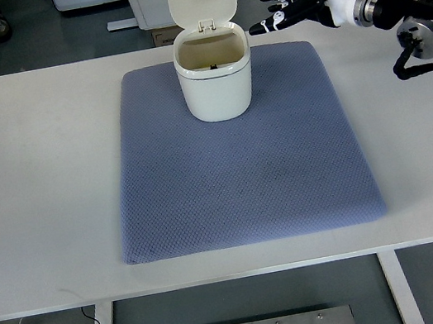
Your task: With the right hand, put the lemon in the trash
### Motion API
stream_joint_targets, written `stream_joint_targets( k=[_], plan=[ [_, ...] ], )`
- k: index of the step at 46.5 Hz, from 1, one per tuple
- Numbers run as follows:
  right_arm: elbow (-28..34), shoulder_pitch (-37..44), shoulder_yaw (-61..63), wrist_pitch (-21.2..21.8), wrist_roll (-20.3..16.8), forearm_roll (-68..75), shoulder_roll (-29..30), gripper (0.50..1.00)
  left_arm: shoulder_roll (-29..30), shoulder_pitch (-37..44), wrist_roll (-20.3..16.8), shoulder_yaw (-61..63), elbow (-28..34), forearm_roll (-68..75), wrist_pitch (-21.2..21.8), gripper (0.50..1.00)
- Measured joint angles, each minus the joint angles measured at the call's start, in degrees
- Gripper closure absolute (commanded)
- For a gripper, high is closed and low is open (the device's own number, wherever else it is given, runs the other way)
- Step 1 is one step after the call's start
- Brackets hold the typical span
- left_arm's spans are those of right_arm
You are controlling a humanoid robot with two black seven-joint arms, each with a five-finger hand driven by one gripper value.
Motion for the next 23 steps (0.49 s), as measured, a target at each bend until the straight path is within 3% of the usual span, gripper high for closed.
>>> stream_joint_targets(
  k=[23],
  plan=[
    [-0.4, -12.6, 16.1, -0.2, 0.1, 0.0, -1.6, 0.500, 0.0, 0.0, 0.0, 0.0, 0.0, 0.0, 0.0, 0.500]
  ],
)
